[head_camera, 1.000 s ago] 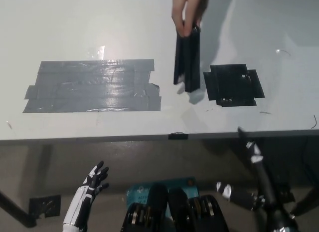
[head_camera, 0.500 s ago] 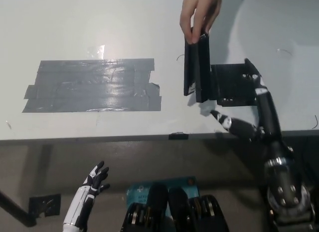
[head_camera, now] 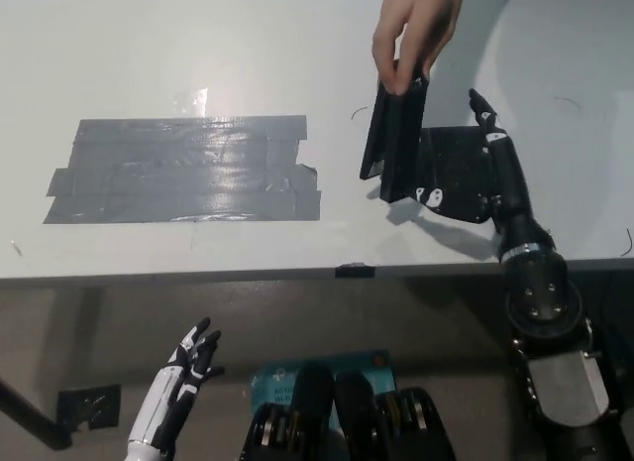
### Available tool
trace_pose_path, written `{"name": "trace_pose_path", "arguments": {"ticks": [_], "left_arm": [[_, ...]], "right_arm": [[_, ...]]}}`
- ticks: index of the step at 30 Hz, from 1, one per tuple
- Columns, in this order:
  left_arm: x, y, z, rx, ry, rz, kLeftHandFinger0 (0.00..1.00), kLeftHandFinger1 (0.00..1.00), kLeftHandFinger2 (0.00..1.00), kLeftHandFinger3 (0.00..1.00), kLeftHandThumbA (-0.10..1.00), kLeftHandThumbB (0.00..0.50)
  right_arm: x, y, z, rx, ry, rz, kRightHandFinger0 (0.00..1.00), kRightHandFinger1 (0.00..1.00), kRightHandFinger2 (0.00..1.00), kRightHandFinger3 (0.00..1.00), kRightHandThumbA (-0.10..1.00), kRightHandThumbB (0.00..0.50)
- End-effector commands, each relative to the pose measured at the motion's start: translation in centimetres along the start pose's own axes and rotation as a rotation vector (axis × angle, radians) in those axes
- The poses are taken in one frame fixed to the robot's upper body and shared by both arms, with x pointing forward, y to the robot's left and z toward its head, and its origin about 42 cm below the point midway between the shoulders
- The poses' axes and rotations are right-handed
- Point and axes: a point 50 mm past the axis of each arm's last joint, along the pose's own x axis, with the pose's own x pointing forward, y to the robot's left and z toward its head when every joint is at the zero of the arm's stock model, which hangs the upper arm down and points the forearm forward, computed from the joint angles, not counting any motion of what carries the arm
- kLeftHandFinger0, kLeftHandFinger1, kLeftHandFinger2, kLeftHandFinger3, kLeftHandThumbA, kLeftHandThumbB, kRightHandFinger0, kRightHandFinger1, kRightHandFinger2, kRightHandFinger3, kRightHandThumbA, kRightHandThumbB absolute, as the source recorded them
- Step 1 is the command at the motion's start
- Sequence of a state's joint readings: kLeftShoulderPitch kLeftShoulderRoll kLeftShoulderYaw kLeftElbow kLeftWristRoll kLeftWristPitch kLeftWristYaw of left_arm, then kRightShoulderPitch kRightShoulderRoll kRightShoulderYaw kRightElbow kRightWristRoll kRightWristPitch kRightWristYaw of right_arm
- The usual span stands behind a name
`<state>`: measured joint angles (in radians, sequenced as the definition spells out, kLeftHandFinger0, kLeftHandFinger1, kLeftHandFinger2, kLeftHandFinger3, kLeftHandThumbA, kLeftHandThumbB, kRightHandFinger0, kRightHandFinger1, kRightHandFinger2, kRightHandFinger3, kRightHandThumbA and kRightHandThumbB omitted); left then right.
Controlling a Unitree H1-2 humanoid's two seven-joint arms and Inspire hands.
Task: A person hands a stapler to the robot and the robot grabs it with its right hand and places it on the desk infront of it
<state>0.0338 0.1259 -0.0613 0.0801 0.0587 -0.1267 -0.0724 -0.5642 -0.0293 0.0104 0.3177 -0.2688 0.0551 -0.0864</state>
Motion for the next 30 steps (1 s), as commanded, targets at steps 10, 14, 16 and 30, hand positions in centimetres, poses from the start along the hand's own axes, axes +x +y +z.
{"name": "trace_pose_path", "arguments": {"ticks": [10,14,16,30], "left_arm": [[0.8,0.6,1.4,0.039,-0.045,-0.032,0.83,0.95,0.97,0.98,0.87,0.421],[0.9,0.6,1.3,0.037,-0.043,-0.034,0.83,0.94,0.96,0.97,0.87,0.423],[0.9,0.7,1.3,0.039,-0.043,-0.034,0.83,0.95,0.96,0.97,0.87,0.423],[0.7,0.6,1.2,0.027,-0.033,-0.038,0.81,0.93,0.94,0.95,0.87,0.441]], "right_arm": [[1.8,0.8,5.0,0.139,-0.116,0.070,1.00,1.00,1.00,1.00,1.00,0.365],[1.0,0.5,4.9,0.149,-0.123,0.085,1.00,1.00,1.00,1.00,1.00,0.372],[0.7,0.4,5.0,0.151,-0.129,0.096,1.00,1.00,1.00,1.00,1.00,0.371],[0.4,-0.4,4.1,0.125,-0.092,0.160,1.00,1.00,1.00,1.00,1.00,0.413]]}}
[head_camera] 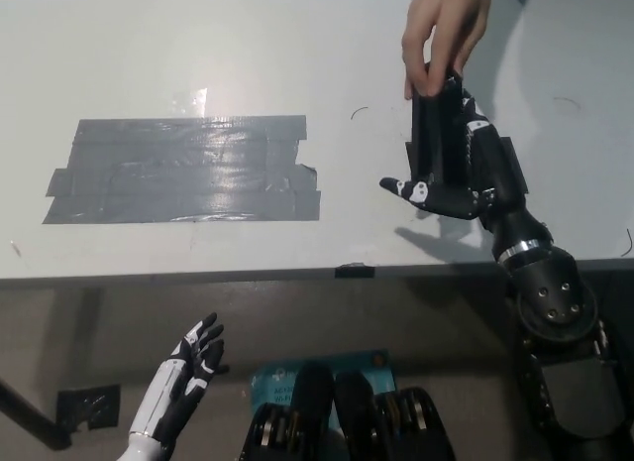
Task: A person hands a stapler to the robot and the robot grabs it with its right hand and places it on the desk infront of it
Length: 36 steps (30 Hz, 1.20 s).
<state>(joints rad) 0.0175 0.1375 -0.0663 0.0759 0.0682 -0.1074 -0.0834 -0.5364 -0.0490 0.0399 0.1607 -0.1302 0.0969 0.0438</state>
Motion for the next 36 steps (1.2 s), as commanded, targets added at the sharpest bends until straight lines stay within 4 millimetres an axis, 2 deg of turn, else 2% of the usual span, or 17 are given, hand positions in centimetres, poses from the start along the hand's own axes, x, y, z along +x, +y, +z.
{"name": "trace_pose_path", "arguments": {"ticks": [1,3,5,9,10,11,12,13,14,15,16,17,18,28,31,33,36], "left_arm": [[0.2,0.3,0.9,0.006,-0.035,-0.020,0.80,0.93,0.94,0.95,0.87,0.435],[0.3,0.3,1.0,0.006,-0.039,-0.020,0.80,0.92,0.94,0.94,0.87,0.435],[0.4,0.4,1.0,0.006,-0.040,-0.017,0.78,0.91,0.92,0.93,0.87,0.438],[0.4,0.4,1.0,0.019,-0.039,-0.019,0.77,0.90,0.91,0.93,0.88,0.440],[0.4,0.4,1.1,0.018,-0.040,-0.021,0.77,0.91,0.92,0.92,0.88,0.438],[0.4,0.4,1.0,0.016,-0.040,-0.021,0.77,0.91,0.91,0.92,0.87,0.442],[0.4,0.4,1.0,0.014,-0.039,-0.021,0.77,0.91,0.91,0.92,0.87,0.443],[0.4,0.4,1.0,0.014,-0.039,-0.021,0.77,0.91,0.91,0.92,0.87,0.443],[0.5,0.4,1.2,0.012,-0.044,-0.025,0.77,0.90,0.91,0.91,0.87,0.442],[0.5,0.4,1.3,0.009,-0.045,-0.026,0.77,0.90,0.91,0.91,0.86,0.446],[0.6,0.4,1.3,0.005,-0.045,-0.027,0.77,0.90,0.91,0.91,0.86,0.450],[0.6,0.4,1.2,0.007,-0.042,-0.027,0.77,0.90,0.91,0.91,0.87,0.453],[0.6,0.4,1.2,0.008,-0.040,-0.027,0.77,0.90,0.91,0.91,0.87,0.453],[0.3,0.4,1.0,0.008,-0.039,-0.031,0.74,0.86,0.87,0.88,0.87,0.442],[0.3,0.4,1.0,0.011,-0.035,-0.032,0.72,0.85,0.86,0.88,0.87,0.441],[0.3,0.4,1.0,0.011,-0.033,-0.032,0.72,0.85,0.86,0.88,0.87,0.443],[0.6,0.4,1.0,0.015,-0.035,-0.034,0.73,0.85,0.85,0.87,0.88,0.457]], "right_arm": [[1.9,-0.2,0.8,0.006,0.021,0.022,1.00,1.00,1.00,1.00,1.00,0.423],[2.3,-0.3,0.6,0.009,0.046,0.017,1.00,1.00,1.00,1.00,1.00,0.430],[3.4,-0.2,-0.2,0.009,0.110,0.008,1.00,1.00,1.00,1.00,0.96,0.403],[4.3,-0.1,-1.1,-0.016,0.196,-0.014,1.00,1.00,1.00,1.00,0.92,0.414],[4.7,-0.1,-1.3,-0.042,0.228,-0.052,1.00,1.00,1.00,1.00,0.79,0.365],[4.9,-0.1,-1.3,-0.065,0.234,-0.067,1.00,1.00,1.00,1.00,0.65,0.288],[5.1,0.0,-1.3,-0.096,0.239,-0.085,0.98,1.00,1.00,1.00,0.57,0.295],[5.1,0.0,-1.3,-0.096,0.239,-0.085,0.98,1.00,1.00,1.00,0.57,0.295],[5.6,-0.1,-1.5,-0.107,0.246,-0.151,0.13,0.18,0.28,0.38,-0.02,0.101],[5.7,-0.1,-1.3,-0.111,0.227,-0.188,0.01,0.08,0.33,0.32,-0.10,0.195],[5.8,-0.1,-1.1,-0.109,0.214,-0.205,0.00,0.15,0.47,0.43,-0.10,0.152],[5.8,0.0,-0.7,-0.109,0.192,-0.217,0.00,0.25,0.66,0.63,-0.10,0.160],[5.7,0.1,-0.5,-0.112,0.176,-0.225,0.00,0.28,0.69,0.68,-0.10,0.162],[4.4,0.9,2.2,-0.103,0.084,-0.230,0.00,0.28,0.69,0.74,-0.08,0.139],[3.9,1.0,3.4,-0.097,0.060,-0.207,0.00,0.33,0.74,0.82,-0.10,0.122],[3.8,1.1,4.0,-0.103,0.039,-0.191,0.00,0.34,0.75,0.83,-0.10,0.116],[3.9,1.4,5.1,-0.137,0.009,-0.128,0.00,0.32,0.67,0.82,-0.10,0.113]]}}
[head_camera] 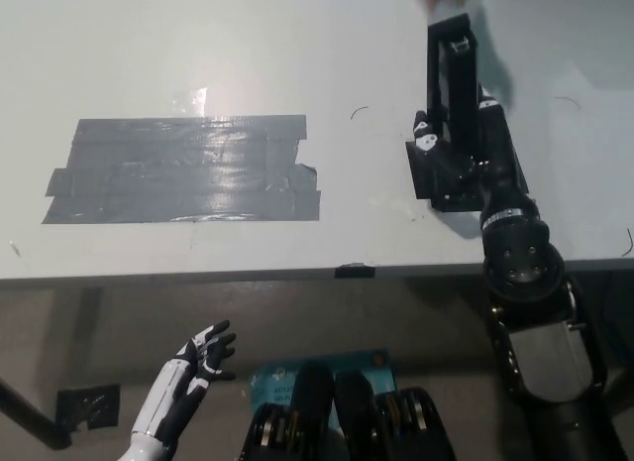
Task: A person hands a stapler to the robot and the robot grabs it with its right hand and places it on the desk infront of it
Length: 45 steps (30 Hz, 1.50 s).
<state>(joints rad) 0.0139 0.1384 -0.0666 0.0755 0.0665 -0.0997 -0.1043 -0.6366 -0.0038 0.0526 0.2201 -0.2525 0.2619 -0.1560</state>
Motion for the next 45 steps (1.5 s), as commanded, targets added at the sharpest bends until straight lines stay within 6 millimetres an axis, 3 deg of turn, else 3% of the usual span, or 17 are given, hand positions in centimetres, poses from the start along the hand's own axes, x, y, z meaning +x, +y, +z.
{"name": "trace_pose_path", "arguments": {"ticks": [1,3,7,12,14,20,31,32,34,35,37,38,39,40,41,44,45], "left_arm": [[0.5,0.4,0.9,0.016,-0.040,-0.013,0.73,0.85,0.85,0.87,0.88,0.457],[0.4,0.5,1.0,0.016,-0.039,-0.014,0.73,0.85,0.86,0.87,0.88,0.458],[0.4,0.5,1.0,0.010,-0.033,-0.012,0.73,0.84,0.85,0.86,0.87,0.471],[0.5,0.4,0.9,-0.003,-0.030,-0.015,0.71,0.83,0.83,0.85,0.85,0.466],[0.5,0.4,0.9,0.001,-0.030,-0.017,0.71,0.82,0.83,0.84,0.85,0.467],[0.7,0.5,1.1,0.024,-0.037,-0.025,0.68,0.80,0.81,0.83,0.84,0.456],[0.8,0.5,0.9,0.040,-0.040,-0.032,0.67,0.78,0.78,0.78,0.83,0.463],[0.8,0.5,0.9,0.040,-0.041,-0.033,0.67,0.78,0.77,0.78,0.82,0.458],[0.9,0.4,1.0,0.034,-0.045,-0.034,0.67,0.77,0.77,0.77,0.80,0.459],[0.9,0.4,1.0,0.033,-0.045,-0.034,0.67,0.77,0.77,0.77,0.80,0.459],[0.9,0.3,1.1,0.037,-0.046,-0.035,0.66,0.77,0.77,0.77,0.79,0.449],[1.0,0.3,1.2,0.045,-0.051,-0.037,0.66,0.76,0.76,0.77,0.79,0.444],[1.0,0.3,1.2,0.046,-0.053,-0.037,0.65,0.76,0.76,0.77,0.79,0.444],[1.0,0.3,1.2,0.046,-0.053,-0.038,0.65,0.76,0.76,0.77,0.78,0.448],[1.1,0.3,1.2,0.045,-0.052,-0.039,0.66,0.76,0.76,0.78,0.78,0.450],[1.1,0.4,1.3,0.047,-0.053,-0.041,0.65,0.76,0.76,0.78,0.78,0.453],[1.2,0.4,1.3,0.047,-0.054,-0.042,0.65,0.76,0.76,0.77,0.78,0.459]], "right_arm": [[0.4,0.2,3.9,-0.042,-0.115,0.062,0.00,0.30,0.64,0.82,-0.10,0.116],[0.5,0.5,4.2,-0.078,-0.124,0.104,0.00,0.31,0.66,0.83,-0.10,0.123],[1.2,1.5,4.3,-0.191,-0.122,0.185,0.03,0.46,0.85,0.90,-0.10,0.126],[2.7,2.5,2.9,-0.326,-0.037,0.313,0.10,0.55,0.90,0.95,-0.10,0.096],[3.1,2.7,2.3,-0.351,-0.009,0.348,0.13,0.59,0.95,0.99,-0.10,0.135],[4.6,2.1,-0.6,-0.441,0.087,0.424,0.09,0.56,0.90,0.90,-0.10,0.146],[4.9,1.6,-1.9,-0.491,0.153,0.469,0.13,0.63,0.94,0.89,-0.10,0.154],[4.9,1.6,-1.8,-0.498,0.160,0.477,0.14,0.64,0.95,0.90,-0.08,0.166],[5.0,1.6,-1.6,-0.497,0.182,0.504,0.19,0.66,0.91,0.85,0.12,0.172],[5.1,1.5,-1.6,-0.495,0.190,0.513,0.19,0.66,0.91,0.85,0.12,0.172],[5.1,1.5,-1.4,-0.501,0.211,0.545,0.19,0.55,0.74,0.76,0.30,0.177],[5.2,1.4,-1.1,-0.510,0.221,0.565,0.21,0.53,0.75,0.91,0.34,0.215],[5.2,1.4,-1.1,-0.512,0.223,0.569,0.15,0.43,0.62,0.88,0.39,0.213],[5.1,1.4,-0.8,-0.518,0.224,0.576,0.25,0.51,0.76,1.00,0.45,0.253],[5.1,1.4,-0.6,-0.518,0.225,0.580,0.31,0.57,0.83,1.00,0.50,0.271],[5.0,1.3,-0.3,-0.501,0.233,0.584,0.32,0.57,0.90,1.00,0.59,0.311],[4.9,1.2,-0.1,-0.486,0.232,0.586,0.39,0.78,1.00,1.00,0.65,0.343]]}}
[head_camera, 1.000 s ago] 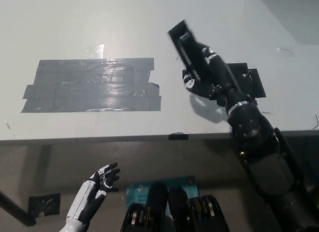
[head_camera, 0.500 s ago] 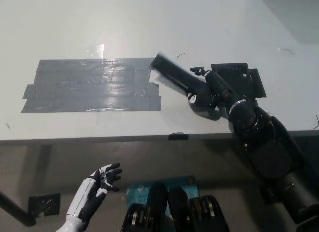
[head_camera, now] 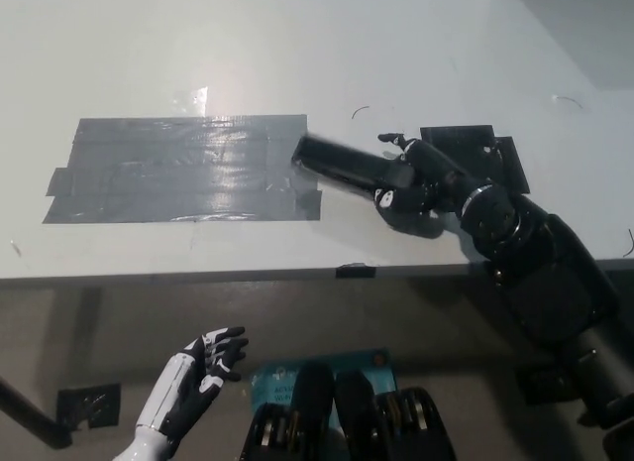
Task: A person hands a stapler to the robot and the robot grabs it with its right hand and places it on the desk infront of it
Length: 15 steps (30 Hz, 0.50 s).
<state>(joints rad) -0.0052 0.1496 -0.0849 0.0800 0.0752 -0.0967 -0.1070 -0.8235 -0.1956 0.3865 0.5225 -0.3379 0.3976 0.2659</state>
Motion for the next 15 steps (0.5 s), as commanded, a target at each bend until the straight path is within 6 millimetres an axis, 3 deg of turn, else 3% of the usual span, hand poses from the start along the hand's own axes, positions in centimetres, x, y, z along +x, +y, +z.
{"name": "trace_pose_path", "arguments": {"ticks": [1,3,4,5,9,10,13,15], "left_arm": [[0.5,0.5,0.9,0.026,-0.045,-0.018,0.65,0.76,0.76,0.77,0.78,0.460],[0.6,0.5,1.0,0.026,-0.046,-0.018,0.65,0.76,0.76,0.77,0.78,0.464],[0.6,0.5,1.0,0.026,-0.046,-0.017,0.66,0.76,0.75,0.76,0.78,0.469],[0.6,0.5,1.0,0.024,-0.046,-0.017,0.66,0.76,0.75,0.76,0.77,0.469],[0.7,0.5,1.1,0.020,-0.043,-0.020,0.66,0.75,0.75,0.76,0.77,0.480],[0.7,0.5,1.1,0.022,-0.047,-0.021,0.65,0.74,0.74,0.75,0.77,0.475],[0.8,0.5,1.1,0.026,-0.053,-0.021,0.64,0.73,0.73,0.75,0.78,0.471],[0.9,0.5,1.2,0.022,-0.050,-0.016,0.64,0.73,0.73,0.75,0.77,0.478]], "right_arm": [[-0.5,-1.9,2.5,0.009,-0.022,0.037,0.40,0.81,1.00,1.00,0.66,0.341],[-0.7,-2.1,2.7,0.039,-0.039,0.042,0.60,0.95,1.00,1.00,0.68,0.367],[-0.8,-2.3,2.9,0.040,-0.047,0.039,0.84,1.00,1.00,1.00,0.72,0.399],[-0.9,-2.5,3.0,0.028,-0.053,0.034,1.00,1.00,1.00,1.00,0.78,0.414],[-1.3,-3.7,3.4,0.027,-0.089,-0.019,1.00,1.00,1.00,1.00,0.86,0.465],[-1.7,-4.8,4.0,0.026,-0.124,-0.072,1.00,1.00,1.00,1.00,0.94,0.490],[-3.0,-6.7,5.4,0.013,-0.186,-0.163,1.00,1.00,1.00,1.00,0.97,0.490],[-4.1,-8.0,6.8,0.002,-0.254,-0.241,1.00,1.00,1.00,1.00,0.99,0.457]]}}
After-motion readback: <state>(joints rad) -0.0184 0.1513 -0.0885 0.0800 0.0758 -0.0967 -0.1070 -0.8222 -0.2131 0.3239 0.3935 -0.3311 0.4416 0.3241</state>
